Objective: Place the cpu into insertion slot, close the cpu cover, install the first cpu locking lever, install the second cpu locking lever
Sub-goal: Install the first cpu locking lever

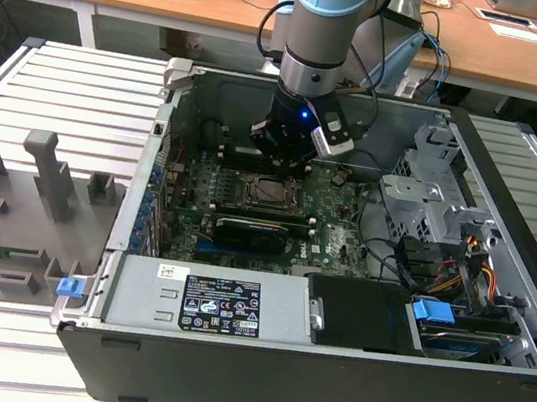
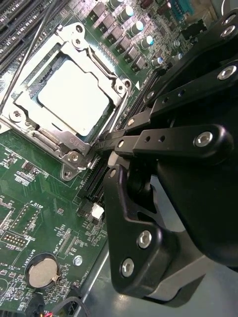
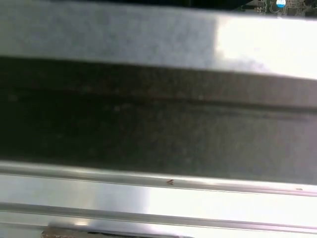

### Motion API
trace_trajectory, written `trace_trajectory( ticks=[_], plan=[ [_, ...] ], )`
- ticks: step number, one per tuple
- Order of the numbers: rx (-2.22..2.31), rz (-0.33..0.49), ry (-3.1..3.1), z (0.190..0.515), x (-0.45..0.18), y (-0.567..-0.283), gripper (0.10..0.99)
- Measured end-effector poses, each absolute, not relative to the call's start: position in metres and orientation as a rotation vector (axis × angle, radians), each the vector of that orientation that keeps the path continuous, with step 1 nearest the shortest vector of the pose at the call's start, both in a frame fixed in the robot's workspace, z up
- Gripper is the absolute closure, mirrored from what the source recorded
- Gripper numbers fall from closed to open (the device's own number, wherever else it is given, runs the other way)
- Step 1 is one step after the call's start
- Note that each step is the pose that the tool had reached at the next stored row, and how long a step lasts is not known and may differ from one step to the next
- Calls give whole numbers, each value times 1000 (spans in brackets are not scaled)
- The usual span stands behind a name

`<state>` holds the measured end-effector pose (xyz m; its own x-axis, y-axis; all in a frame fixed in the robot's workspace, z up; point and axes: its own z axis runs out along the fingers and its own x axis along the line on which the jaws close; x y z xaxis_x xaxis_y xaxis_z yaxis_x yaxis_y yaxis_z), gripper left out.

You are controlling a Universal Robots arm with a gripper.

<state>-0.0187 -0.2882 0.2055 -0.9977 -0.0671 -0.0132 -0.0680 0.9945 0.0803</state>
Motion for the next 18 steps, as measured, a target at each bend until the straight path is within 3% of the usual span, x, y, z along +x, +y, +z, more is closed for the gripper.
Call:
trace_trajectory(
  ticks=[18],
  plan=[
    [-106,105,3128,203,-19,-288,976]
  ],
)
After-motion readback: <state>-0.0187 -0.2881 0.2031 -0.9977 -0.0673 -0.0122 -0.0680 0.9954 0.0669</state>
